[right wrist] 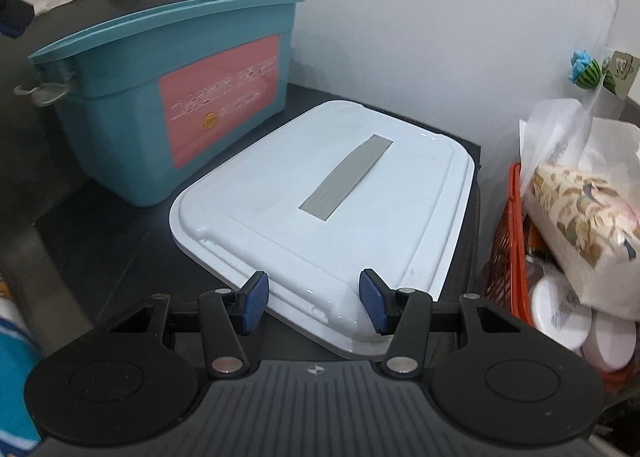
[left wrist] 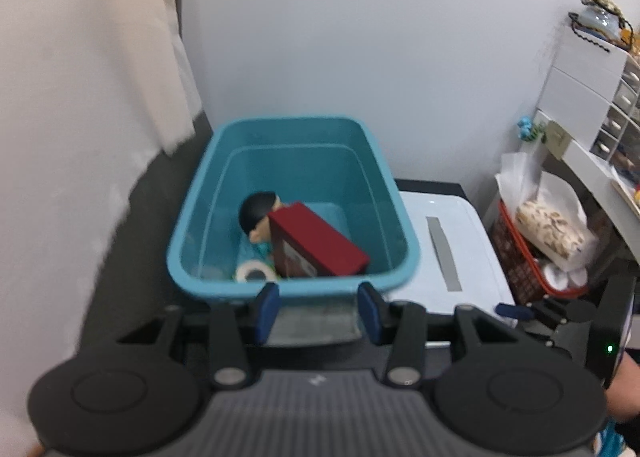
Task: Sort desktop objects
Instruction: 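Withdraw both grippers from the bin and move toward the white lid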
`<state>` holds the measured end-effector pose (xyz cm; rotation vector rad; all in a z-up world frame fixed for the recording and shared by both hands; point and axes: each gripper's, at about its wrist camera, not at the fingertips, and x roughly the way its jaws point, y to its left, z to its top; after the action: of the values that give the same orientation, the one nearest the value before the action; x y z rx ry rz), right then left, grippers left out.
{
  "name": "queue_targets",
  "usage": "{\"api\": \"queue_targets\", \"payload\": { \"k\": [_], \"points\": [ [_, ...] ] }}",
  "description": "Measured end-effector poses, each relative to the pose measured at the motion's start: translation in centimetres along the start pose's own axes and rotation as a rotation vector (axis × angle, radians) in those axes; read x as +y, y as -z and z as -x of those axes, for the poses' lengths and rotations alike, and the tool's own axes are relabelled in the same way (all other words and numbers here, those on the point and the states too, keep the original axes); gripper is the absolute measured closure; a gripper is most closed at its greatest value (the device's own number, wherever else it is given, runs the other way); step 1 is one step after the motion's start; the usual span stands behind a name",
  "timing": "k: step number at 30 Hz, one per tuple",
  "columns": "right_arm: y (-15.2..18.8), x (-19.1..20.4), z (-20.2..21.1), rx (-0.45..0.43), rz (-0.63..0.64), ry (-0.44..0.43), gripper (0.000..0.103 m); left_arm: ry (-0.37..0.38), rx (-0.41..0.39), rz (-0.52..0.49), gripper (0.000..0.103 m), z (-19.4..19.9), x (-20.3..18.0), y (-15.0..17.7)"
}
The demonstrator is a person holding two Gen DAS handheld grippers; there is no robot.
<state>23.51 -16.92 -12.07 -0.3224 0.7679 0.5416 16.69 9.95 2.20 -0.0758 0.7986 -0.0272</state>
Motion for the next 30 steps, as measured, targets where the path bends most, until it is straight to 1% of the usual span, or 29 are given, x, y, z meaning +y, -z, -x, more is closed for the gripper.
{"api": "queue_targets", "payload": {
  "k": [2, 6, 13, 17, 23, 27, 30],
  "points": [
    [0.4, 0.4, 0.7, 0.007, -0.008, -0.011, 0.048, 0.005, 0.007, 0.006, 0.056, -0.1, -0.5, 0.6],
    [1.2, 1.7, 1.9, 0.013, 0.026, -0.019, 0.048, 0.026, 0.019, 0.009, 0.057, -0.3, -1.7, 1.4],
    [2.2, 3.2, 3.3, 0.026, 0.07, -0.036, 0.048, 0.059, 0.049, -0.003, 0.057, 0.1, -3.9, 4.4],
    [2.9, 3.7, 4.4, 0.03, 0.065, -0.056, 0.048, 0.068, 0.082, -0.015, 0.057, -0.6, -4.8, 6.0],
    [3.7, 4.3, 5.4, 0.045, 0.079, -0.07, 0.048, 0.07, 0.127, -0.002, 0.057, -2.2, -5.2, 7.7],
    [3.9, 4.3, 6.0, 0.053, 0.055, -0.076, 0.048, 0.07, 0.151, -0.002, 0.057, -3.6, -5.4, 8.3],
    [4.0, 3.9, 6.5, 0.029, -0.002, -0.07, 0.046, 0.074, 0.159, 0.005, 0.057, -4.6, -5.5, 8.3]
  ]
}}
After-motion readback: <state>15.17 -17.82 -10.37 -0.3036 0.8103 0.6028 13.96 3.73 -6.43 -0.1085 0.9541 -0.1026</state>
